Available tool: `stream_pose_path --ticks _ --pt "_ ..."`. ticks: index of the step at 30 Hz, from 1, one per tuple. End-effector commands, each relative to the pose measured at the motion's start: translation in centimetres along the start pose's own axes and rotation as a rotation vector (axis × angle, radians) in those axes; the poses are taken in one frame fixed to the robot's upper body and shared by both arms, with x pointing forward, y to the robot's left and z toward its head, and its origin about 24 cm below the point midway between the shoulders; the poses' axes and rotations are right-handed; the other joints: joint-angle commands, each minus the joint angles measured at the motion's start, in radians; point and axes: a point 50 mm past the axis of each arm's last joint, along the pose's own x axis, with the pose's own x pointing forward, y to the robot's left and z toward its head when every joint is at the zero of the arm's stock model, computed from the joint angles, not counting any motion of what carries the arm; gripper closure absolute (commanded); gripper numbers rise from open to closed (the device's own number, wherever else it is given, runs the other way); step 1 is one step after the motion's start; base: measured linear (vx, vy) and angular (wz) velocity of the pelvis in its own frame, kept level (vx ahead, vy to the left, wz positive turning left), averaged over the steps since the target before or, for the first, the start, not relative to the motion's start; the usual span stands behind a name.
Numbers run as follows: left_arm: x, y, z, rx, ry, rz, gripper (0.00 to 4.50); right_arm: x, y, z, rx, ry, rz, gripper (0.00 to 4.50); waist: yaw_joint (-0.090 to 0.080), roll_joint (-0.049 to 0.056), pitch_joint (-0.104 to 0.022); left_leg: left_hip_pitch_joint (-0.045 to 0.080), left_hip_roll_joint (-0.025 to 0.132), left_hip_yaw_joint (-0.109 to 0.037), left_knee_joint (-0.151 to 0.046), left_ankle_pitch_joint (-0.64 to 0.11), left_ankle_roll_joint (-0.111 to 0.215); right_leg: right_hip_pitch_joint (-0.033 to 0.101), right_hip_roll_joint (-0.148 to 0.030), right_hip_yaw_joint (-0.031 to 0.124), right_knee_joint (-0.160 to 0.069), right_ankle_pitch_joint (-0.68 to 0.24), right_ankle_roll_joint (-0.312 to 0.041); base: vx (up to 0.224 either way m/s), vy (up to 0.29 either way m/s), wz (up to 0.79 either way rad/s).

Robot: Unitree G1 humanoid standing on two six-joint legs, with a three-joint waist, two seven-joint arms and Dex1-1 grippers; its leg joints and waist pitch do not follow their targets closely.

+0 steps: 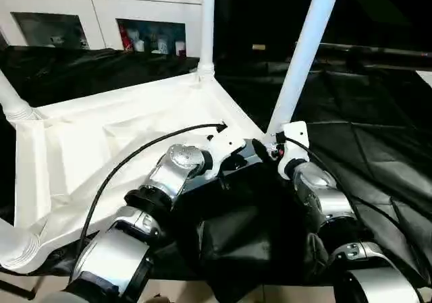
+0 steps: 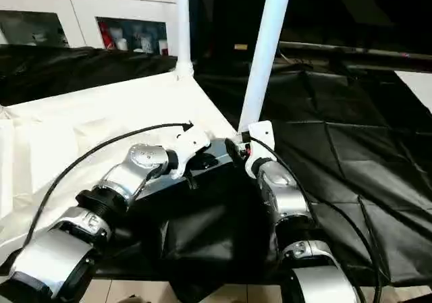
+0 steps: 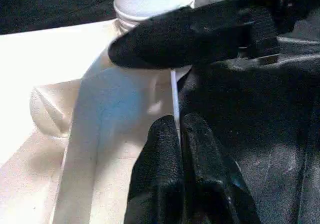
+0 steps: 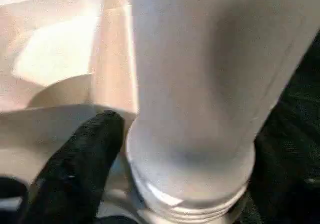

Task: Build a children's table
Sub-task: Rotate leg to tighten

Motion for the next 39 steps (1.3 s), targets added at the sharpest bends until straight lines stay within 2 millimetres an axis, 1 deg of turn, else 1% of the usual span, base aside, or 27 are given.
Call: stream_pose_path --ticks 1,2,4,5,6,7,9,12,13,14,16,18,19,21,23,25,28,29,30,32,33,34,35,36,37,38,39 --pt "-0.1 -0.9 -0.2 0.010 -0.058 -0.098 4.50 -0.4 1.7 -0.4 -0.062 0.014 0.255 0.64 0.003 -0.013 -0.042 -0.003 0.058 -0.019 -0.061 -0.174 0.087 0.043 -0.098 0.058 -0.090 -0.199 -0.180 0.000 0.000 0.00" --pt "-0.2 -0.9 -0.3 0.010 -0.059 -0.106 4.50 -0.6 1.6 -0.4 -0.069 0.013 0.271 0.64 0.004 -0.013 -0.042 -0.004 0.058 -0.020 -0.060 -0.171 0.093 0.046 -0.099 0.057 -0.089 -0.195 -0.181 0.000 0.000 0.00" --pt "-1.3 -0.7 -0.7 0.033 -0.060 -0.162 4.50 -1.8 0.8 -0.2 -0.132 0.012 0.372 0.64 0.006 -0.014 -0.043 -0.006 0.058 -0.019 -0.059 -0.150 0.107 0.048 -0.097 0.056 -0.087 -0.174 -0.183 0.000 0.000 0.00" --pt "-1.7 -0.7 -0.8 0.044 -0.058 -0.179 4.50 -2.1 0.5 -0.2 -0.152 0.013 0.395 0.64 0.007 -0.016 -0.043 -0.008 0.058 -0.019 -0.057 -0.138 0.118 0.048 -0.096 0.056 -0.084 -0.160 -0.184 0.000 0.000 0.00" --pt "-2.1 -0.6 -1.0 0.052 -0.053 -0.199 4.50 -2.6 0.2 -0.2 -0.174 0.020 0.427 0.64 0.005 -0.013 -0.043 -0.008 0.059 -0.018 -0.058 -0.135 0.120 0.046 -0.096 0.056 -0.083 -0.161 -0.188 0.000 0.000 0.00" --pt "-2.3 -0.6 -1.1 0.054 -0.052 -0.209 4.50 -2.9 0.0 -0.2 -0.185 0.021 0.449 0.64 0.007 -0.014 -0.043 -0.005 0.060 -0.018 -0.058 -0.136 0.117 0.047 -0.096 0.054 -0.085 -0.166 -0.189 0.000 0.000 0.00" --pt "-3.7 -0.4 -1.6 0.059 -0.051 -0.265 4.50 -4.0 -0.6 0.1 -0.202 0.015 0.527 0.64 0.007 -0.013 -0.043 -0.006 0.063 -0.017 -0.058 -0.139 0.115 0.047 -0.097 0.056 -0.083 -0.161 -0.197 0.000 0.000 0.00" --pt "-4.8 -0.3 -2.1 0.062 -0.042 -0.306 4.50 -4.8 -1.0 0.6 -0.207 0.001 0.581 0.64 0.004 -0.008 -0.043 -0.003 0.066 -0.018 -0.060 -0.141 0.113 0.044 -0.093 0.054 -0.077 -0.122 -0.219 0.000 0.000 0.00" --pt "-4.8 -0.3 -2.1 0.062 -0.042 -0.306 4.50 -4.8 -1.0 0.6 -0.207 0.001 0.581 0.64 0.003 -0.007 -0.043 -0.002 0.068 -0.018 -0.061 -0.144 0.111 0.044 -0.093 0.055 -0.075 -0.113 -0.228 0.000 0.000 0.00" --pt "-5.5 -0.3 -2.5 0.063 -0.036 -0.327 4.50 -5.2 -1.1 0.7 -0.213 0.001 0.609 0.64 0.004 -0.005 -0.042 -0.002 0.068 -0.018 -0.060 -0.146 0.110 0.044 -0.093 0.054 -0.075 -0.111 -0.232 0.000 0.000 0.00" --pt "-6.1 -0.3 -2.8 0.060 -0.029 -0.341 4.50 -5.5 -1.1 0.4 -0.226 0.028 0.638 0.64 0.005 -0.004 -0.042 -0.001 0.069 -0.017 -0.061 -0.141 0.104 0.045 -0.093 0.054 -0.072 -0.098 -0.238 0.000 0.000 0.00" --pt "-6.2 -0.3 -2.9 0.058 -0.028 -0.340 4.50 -5.6 -1.0 0.2 -0.233 0.041 0.649 0.64 0.006 -0.006 -0.041 -0.002 0.066 -0.015 -0.059 -0.137 0.102 0.046 -0.093 0.056 -0.072 -0.093 -0.236 0.000 0.000 0.00" --pt "-6.3 -0.3 -2.9 0.055 -0.030 -0.338 4.50 -5.6 -1.0 0.1 -0.233 0.047 0.651 0.80 0.006 -0.006 -0.041 -0.003 0.064 -0.016 -0.059 -0.137 0.100 0.046 -0.093 0.055 -0.073 -0.101 -0.234 0.000 0.000 0.00" --pt "-6.4 -0.3 -2.9 0.045 -0.038 -0.332 4.50 -5.7 -0.9 -0.1 -0.230 0.052 0.655 0.80 0.005 -0.006 -0.040 -0.002 0.064 -0.016 -0.060 -0.147 0.094 0.045 -0.092 0.054 -0.077 -0.128 -0.228 0.000 0.000 0.00" --pt "-6.5 -0.3 -2.9 0.044 -0.039 -0.329 4.50 -5.7 -0.8 -0.2 -0.226 0.058 0.658 1.07 0.003 -0.006 -0.040 -0.002 0.063 -0.017 -0.060 -0.146 0.089 0.045 -0.092 0.055 -0.077 -0.142 -0.221 0.000 0.000 0.00" --pt "-6.5 -0.3 -2.9 0.045 -0.039 -0.328 4.50 -5.7 -0.7 -0.3 -0.225 0.061 0.658 1.14 0.003 -0.006 -0.042 -0.002 0.063 -0.017 -0.058 -0.137 0.090 0.046 -0.092 0.056 -0.075 -0.126 -0.222 0.000 0.000 0.00" --pt "-6.3 -0.3 -2.8 0.048 -0.040 -0.302 4.50 -5.5 -0.7 -0.5 -0.206 0.069 0.623 1.36 0.002 -0.006 -0.043 -0.002 0.063 -0.017 -0.058 -0.119 0.096 0.047 -0.090 0.055 -0.071 -0.083 -0.231 0.000 0.000 0.00" --pt "-5.9 -0.1 -2.7 0.055 -0.035 -0.259 4.50 -5.2 -0.8 -0.7 -0.174 0.063 0.557 1.46 0.002 -0.005 -0.043 -0.002 0.063 -0.017 -0.058 -0.118 0.096 0.047 -0.090 0.055 -0.070 -0.080 -0.233 0.000 0.000 0.00" --pt "-5.4 0.1 -2.6 0.051 -0.028 -0.210 4.50 -4.7 -0.9 -1.0 -0.138 0.063 0.479 1.53 -0.001 -0.006 -0.041 -0.001 0.062 -0.018 -0.059 -0.133 0.088 0.045 -0.091 0.055 -0.073 -0.106 -0.230 0.000 0.000 0.00" --pt "-5.1 0.2 -2.5 0.042 -0.023 -0.179 4.50 -4.4 -0.8 -1.2 -0.118 0.064 0.432 1.71 -0.002 -0.006 -0.041 0.001 0.062 -0.018 -0.060 -0.142 0.078 0.044 -0.092 0.055 -0.077 -0.136 -0.223 0.000 0.000 0.00" --pt "-4.5 0.4 -2.4 0.035 -0.018 -0.142 4.50 -4.0 -0.7 -1.5 -0.097 0.064 0.363 1.73 -0.003 -0.006 -0.038 0.002 0.060 -0.017 -0.060 -0.154 0.065 0.041 -0.091 0.056 -0.083 -0.181 -0.207 0.000 0.000 0.00" --pt "-3.8 0.5 -2.2 0.019 -0.009 -0.097 4.50 -3.5 -0.5 -1.8 -0.052 0.061 0.277 1.74 -0.003 -0.007 -0.039 0.003 0.061 -0.018 -0.061 -0.158 0.058 0.042 -0.093 0.056 -0.082 -0.194 -0.204 0.000 0.000 0.00" --pt "-3.6 0.5 -2.1 0.015 -0.005 -0.084 4.50 -3.3 -0.5 -1.9 -0.039 0.061 0.249 1.74 -0.004 -0.007 -0.039 0.003 0.061 -0.019 -0.062 -0.155 0.055 0.043 -0.093 0.056 -0.083 -0.200 -0.200 0.000 0.000 0.00" --pt "-2.7 0.4 -1.8 0.007 0.005 -0.042 4.50 -2.7 -0.1 -2.1 0.001 0.061 0.157 1.76 -0.006 -0.004 -0.038 0.007 0.061 -0.020 -0.064 -0.165 0.037 0.037 -0.090 0.057 -0.085 -0.221 -0.193 0.000 0.000 0.00" --pt "-2.5 0.4 -1.7 0.006 0.006 -0.036 4.50 -2.6 -0.1 -2.2 0.004 0.062 0.148 1.76 -0.004 -0.004 -0.039 0.008 0.062 -0.021 -0.065 -0.170 0.033 0.038 -0.093 0.056 -0.085 -0.227 -0.191 0.000 0.000 0.00" --pt "-1.7 0.3 -1.3 -0.010 0.013 0.003 4.50 -2.0 0.3 -2.5 0.035 0.078 0.065 1.76 -0.005 -0.006 -0.040 0.005 0.062 -0.022 -0.064 -0.166 0.031 0.041 -0.094 0.057 -0.083 -0.221 -0.192 0.000 0.000 0.00" --pt "-1.1 0.2 -1.0 -0.020 0.015 0.024 4.50 -1.6 0.6 -2.7 0.047 0.087 0.030 1.76 -0.005 -0.006 -0.040 0.007 0.060 -0.019 -0.063 -0.161 0.033 0.038 -0.092 0.059 -0.084 -0.204 -0.192 0.000 0.000 0.00"
